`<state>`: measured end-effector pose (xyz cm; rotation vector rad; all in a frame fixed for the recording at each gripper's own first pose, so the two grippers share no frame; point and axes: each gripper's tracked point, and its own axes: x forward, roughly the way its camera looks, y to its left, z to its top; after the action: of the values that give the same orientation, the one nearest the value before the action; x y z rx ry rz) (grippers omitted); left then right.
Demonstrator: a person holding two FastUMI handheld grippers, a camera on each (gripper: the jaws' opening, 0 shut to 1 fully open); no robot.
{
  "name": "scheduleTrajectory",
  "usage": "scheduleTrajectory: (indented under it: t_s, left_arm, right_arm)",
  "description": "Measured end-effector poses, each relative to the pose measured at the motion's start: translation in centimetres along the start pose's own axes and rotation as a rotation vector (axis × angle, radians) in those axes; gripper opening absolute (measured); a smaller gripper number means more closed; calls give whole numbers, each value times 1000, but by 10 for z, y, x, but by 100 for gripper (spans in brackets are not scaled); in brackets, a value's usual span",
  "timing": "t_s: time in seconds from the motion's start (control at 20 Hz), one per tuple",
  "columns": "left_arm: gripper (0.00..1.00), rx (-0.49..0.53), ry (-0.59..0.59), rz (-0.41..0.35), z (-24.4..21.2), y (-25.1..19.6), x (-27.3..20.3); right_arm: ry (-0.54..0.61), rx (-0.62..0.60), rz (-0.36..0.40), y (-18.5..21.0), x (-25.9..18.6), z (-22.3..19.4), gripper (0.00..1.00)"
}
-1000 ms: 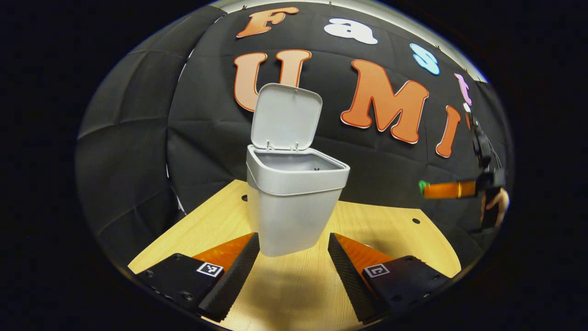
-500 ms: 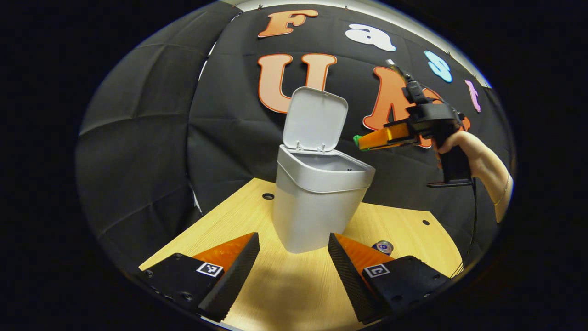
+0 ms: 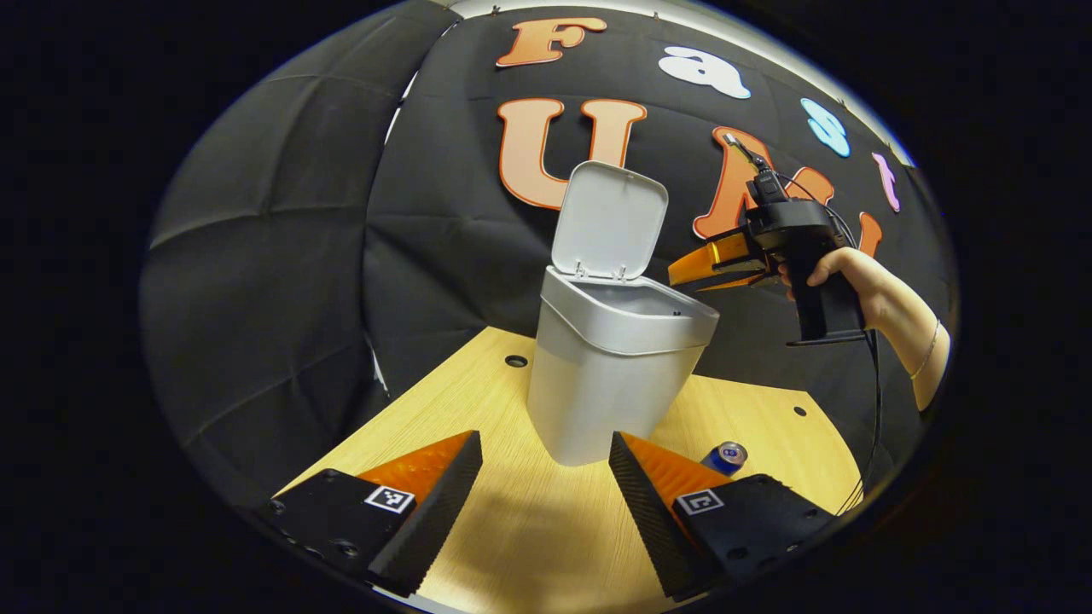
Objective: Press the lid of the desktop garbage bin to open it, pick up the crumpled paper on the desktop and throw it into the bin, then pick up the pop can on the desktop and drop it into the bin, and finally close the garbage bin lid.
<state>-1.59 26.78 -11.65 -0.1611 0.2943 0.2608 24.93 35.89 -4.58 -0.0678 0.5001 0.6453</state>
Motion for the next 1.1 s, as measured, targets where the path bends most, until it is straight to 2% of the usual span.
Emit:
scheduleTrajectory:
  t_s: [0.05,0.1,0.15,0.3,0.35,0.4,0.45,0.5,0.6,0.7,0.75,0.8,0.95,1.1]
  left_arm:
    - [95,5,11,-18,-6,-8,3]
    - [95,8,22,-40,-12,-18,6]
    - [95,11,26,-62,-17,-28,8]
    - [95,52,25,-138,-36,-73,22]
    - [95,72,18,-169,-43,-90,26]
    - [95,95,23,-204,-52,-109,30]
    - [95,115,26,-238,-60,-128,32]
    - [95,129,28,-268,-67,-148,35]
    - [95,143,28,-329,-80,-188,40]
    - [95,162,29,-381,-96,-222,49]
    - [95,181,29,-401,-103,-236,55]
    - [95,206,47,-407,-114,-247,62]
    - [95,258,102,-408,-152,-265,89]
    - [99,268,204,-351,-188,-267,120]
  right_arm:
    - [-24,-3,-1,-2,-12,0,53]
    - [-41,-6,-4,-8,-29,-3,46]
    - [-59,-10,-8,-18,-46,-9,57]
    - [-121,20,-68,-55,-94,-26,69]
    - [-146,47,-82,-68,-112,-33,62]
    - [-173,74,-102,-80,-131,-40,77]
    - [-199,94,-141,-97,-151,-49,81]
    - [-235,97,-196,-117,-168,-55,88]
    - [-306,90,-324,-156,-209,-73,94]
    - [-366,99,-424,-187,-253,-92,94]
    - [-368,116,-460,-197,-267,-105,100]
    - [-359,134,-484,-207,-278,-118,94]
    - [-328,178,-533,-236,-301,-143,94]
    - [-318,195,-556,-250,-308,-151,94]
